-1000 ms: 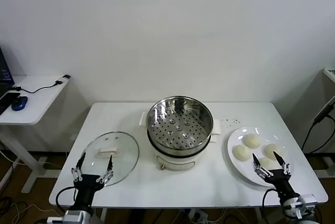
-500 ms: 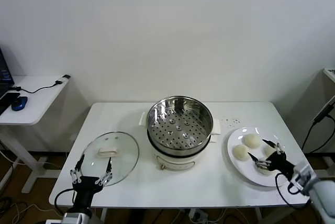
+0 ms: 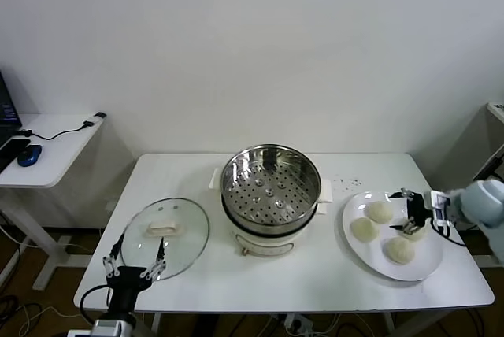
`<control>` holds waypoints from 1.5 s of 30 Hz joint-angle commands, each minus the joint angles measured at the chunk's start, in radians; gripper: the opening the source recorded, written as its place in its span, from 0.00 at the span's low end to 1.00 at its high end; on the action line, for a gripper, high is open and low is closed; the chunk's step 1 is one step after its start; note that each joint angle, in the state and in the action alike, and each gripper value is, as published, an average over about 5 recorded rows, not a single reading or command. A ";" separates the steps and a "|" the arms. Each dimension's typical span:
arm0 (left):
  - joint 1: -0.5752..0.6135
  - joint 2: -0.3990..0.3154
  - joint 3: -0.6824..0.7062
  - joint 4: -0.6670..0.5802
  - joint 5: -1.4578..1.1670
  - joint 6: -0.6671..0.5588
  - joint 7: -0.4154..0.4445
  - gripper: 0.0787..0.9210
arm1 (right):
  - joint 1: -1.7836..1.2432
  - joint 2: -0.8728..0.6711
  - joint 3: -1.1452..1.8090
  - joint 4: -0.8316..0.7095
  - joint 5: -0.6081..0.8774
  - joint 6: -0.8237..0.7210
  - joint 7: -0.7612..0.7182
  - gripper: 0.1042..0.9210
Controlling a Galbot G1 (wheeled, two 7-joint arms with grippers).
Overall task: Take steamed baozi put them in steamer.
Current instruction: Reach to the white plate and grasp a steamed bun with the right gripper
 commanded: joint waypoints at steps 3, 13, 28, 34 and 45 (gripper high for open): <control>-0.004 -0.001 -0.003 0.007 -0.004 0.003 -0.003 0.88 | 0.443 0.130 -0.510 -0.293 -0.056 0.045 -0.106 0.88; -0.023 0.002 -0.016 0.027 -0.009 0.014 -0.016 0.88 | 0.371 0.320 -0.443 -0.469 -0.075 0.060 -0.077 0.88; -0.044 0.004 -0.021 0.051 -0.010 0.015 -0.008 0.88 | 0.345 0.375 -0.425 -0.552 -0.075 0.071 -0.096 0.88; -0.048 0.003 -0.019 0.059 -0.006 0.016 -0.009 0.88 | 0.346 0.381 -0.427 -0.561 -0.070 0.072 -0.106 0.79; -0.041 0.000 -0.021 0.059 -0.003 0.014 -0.011 0.88 | 0.346 0.380 -0.416 -0.558 -0.059 0.079 -0.128 0.59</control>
